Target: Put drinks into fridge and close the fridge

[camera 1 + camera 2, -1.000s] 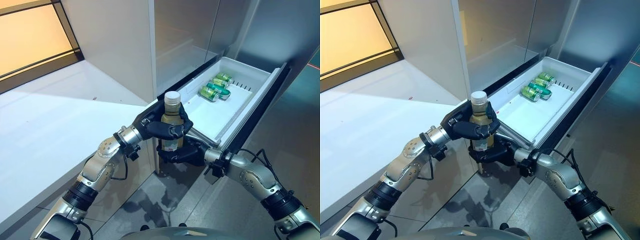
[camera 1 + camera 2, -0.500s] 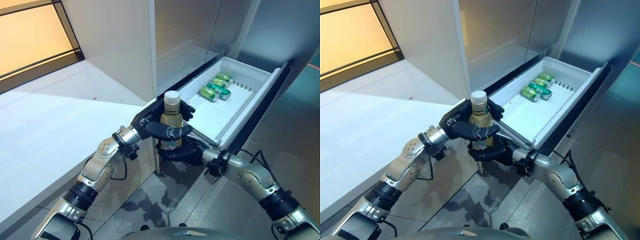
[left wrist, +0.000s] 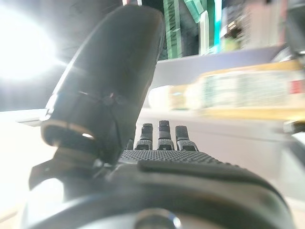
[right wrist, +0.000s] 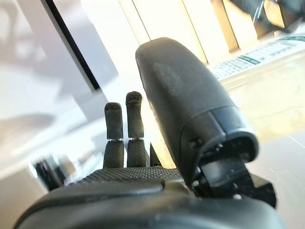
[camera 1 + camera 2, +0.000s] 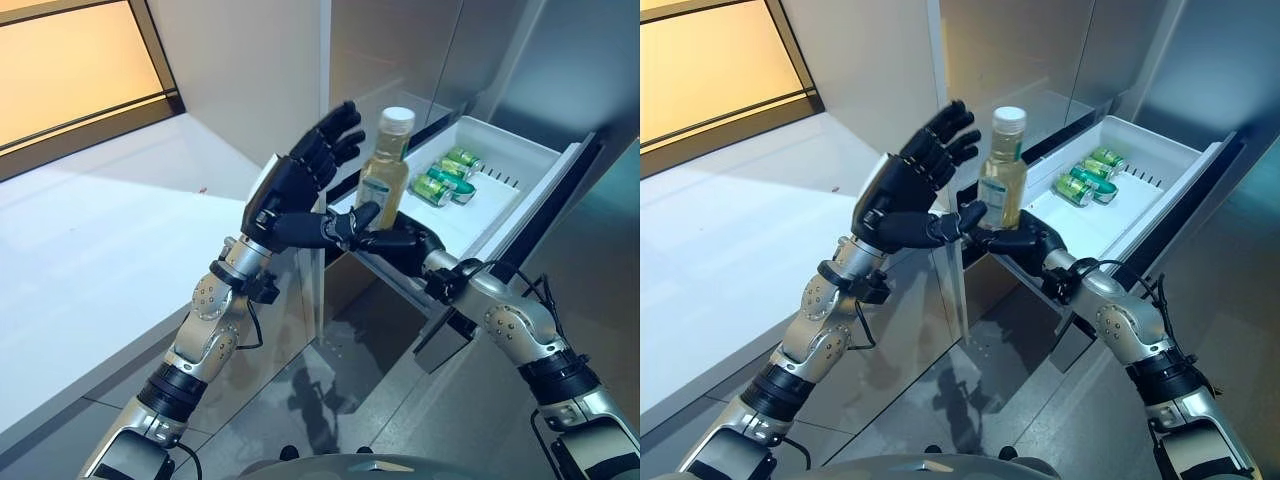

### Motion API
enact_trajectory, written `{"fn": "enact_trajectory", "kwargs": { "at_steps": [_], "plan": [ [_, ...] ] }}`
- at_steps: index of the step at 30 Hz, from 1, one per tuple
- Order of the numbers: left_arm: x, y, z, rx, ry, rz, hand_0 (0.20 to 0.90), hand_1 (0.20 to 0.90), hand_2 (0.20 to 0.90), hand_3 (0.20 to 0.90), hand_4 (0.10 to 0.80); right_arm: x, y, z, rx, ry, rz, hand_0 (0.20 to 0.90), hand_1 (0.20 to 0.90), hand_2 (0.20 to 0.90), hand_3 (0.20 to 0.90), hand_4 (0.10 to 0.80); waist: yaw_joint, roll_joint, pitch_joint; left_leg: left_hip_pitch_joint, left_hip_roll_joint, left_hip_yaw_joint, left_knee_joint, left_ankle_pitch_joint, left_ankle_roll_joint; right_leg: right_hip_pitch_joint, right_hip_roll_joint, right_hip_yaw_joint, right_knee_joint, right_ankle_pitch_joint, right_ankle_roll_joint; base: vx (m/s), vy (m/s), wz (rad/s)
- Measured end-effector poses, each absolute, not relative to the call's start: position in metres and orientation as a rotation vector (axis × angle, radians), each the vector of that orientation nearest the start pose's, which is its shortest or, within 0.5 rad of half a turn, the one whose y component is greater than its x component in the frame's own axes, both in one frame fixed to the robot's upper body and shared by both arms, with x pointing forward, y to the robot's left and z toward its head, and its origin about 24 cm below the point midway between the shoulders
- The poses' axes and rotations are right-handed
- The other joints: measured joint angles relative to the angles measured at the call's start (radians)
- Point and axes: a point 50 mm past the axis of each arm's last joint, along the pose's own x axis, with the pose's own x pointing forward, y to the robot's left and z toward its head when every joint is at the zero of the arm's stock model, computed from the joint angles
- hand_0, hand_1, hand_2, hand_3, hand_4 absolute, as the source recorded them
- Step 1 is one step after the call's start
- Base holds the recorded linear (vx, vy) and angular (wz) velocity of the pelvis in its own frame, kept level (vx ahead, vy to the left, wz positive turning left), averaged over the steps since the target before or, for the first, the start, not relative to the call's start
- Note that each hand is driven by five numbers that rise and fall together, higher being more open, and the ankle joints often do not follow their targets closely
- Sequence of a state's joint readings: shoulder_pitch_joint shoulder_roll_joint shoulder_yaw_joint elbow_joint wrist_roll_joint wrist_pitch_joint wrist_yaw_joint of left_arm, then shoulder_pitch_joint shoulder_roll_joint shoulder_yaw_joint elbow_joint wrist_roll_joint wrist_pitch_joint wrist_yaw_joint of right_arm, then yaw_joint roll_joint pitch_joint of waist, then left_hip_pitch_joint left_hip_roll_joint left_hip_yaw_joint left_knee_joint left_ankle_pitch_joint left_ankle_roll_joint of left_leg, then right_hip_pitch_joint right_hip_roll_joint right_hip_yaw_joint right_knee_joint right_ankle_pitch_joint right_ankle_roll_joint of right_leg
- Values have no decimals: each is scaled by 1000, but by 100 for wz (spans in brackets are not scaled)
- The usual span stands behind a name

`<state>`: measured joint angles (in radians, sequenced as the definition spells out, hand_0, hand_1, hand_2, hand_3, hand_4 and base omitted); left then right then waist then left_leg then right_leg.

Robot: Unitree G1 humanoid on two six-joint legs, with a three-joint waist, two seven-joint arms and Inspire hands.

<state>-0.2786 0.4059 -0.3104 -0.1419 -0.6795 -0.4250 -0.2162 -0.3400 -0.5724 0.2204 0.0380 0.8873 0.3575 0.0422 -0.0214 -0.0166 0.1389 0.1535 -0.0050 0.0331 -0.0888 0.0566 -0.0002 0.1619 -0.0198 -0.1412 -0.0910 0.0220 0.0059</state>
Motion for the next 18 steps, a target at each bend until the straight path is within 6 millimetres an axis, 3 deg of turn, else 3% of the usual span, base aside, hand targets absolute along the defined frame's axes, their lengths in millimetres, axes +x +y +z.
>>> {"fn": "enact_trajectory", "kwargs": {
  "at_steps": [5, 10, 12, 15, 18],
  "plan": [
    [264, 136, 177, -355, -710, -515, 900, 900, 900, 900, 800, 309, -196, 92, 102, 230, 241, 300, 300, 300, 200, 100, 8, -1, 0, -5, 0, -9, 0, 2, 0, -1, 0, -9, 0, 0, 0, 11, -4, 6],
    [272, 129, 157, -418, -496, -557, 900, 900, 900, 900, 800, 315, -222, 91, 26, 263, 136, 300, 300, 300, 200, 100, 23, -4, 4, -11, -4, -25, 0, 7, 1, 0, -2, -23, 0, -1, 2, 49, -3, 8],
    [275, 127, 142, -448, -389, -580, 900, 900, 900, 900, 800, 320, -231, 93, 8, 267, 98, 300, 300, 300, 200, 100, 21, -4, 6, -14, -6, -36, -1, 8, 2, 2, -3, -34, 0, -3, 4, 67, -4, 17],
    [267, 125, 93, -534, -113, -622, 900, 900, 900, 900, 800, 328, -257, 105, -53, 266, 14, 300, 300, 300, 200, 100, 34, 1, 21, -18, -11, -48, 0, 12, 4, 4, -4, -44, 0, -4, 5, 63, 0, 12],
    [243, 125, 35, -602, 198, -623, 900, 900, 900, 900, 800, 332, -295, 113, -50, 281, -125, 300, 300, 300, 200, 100, 57, 3, 38, -27, -15, -67, 0, 18, 7, 4, -9, -68, 0, -6, 7, 21, 8, 21]
  ]
}}
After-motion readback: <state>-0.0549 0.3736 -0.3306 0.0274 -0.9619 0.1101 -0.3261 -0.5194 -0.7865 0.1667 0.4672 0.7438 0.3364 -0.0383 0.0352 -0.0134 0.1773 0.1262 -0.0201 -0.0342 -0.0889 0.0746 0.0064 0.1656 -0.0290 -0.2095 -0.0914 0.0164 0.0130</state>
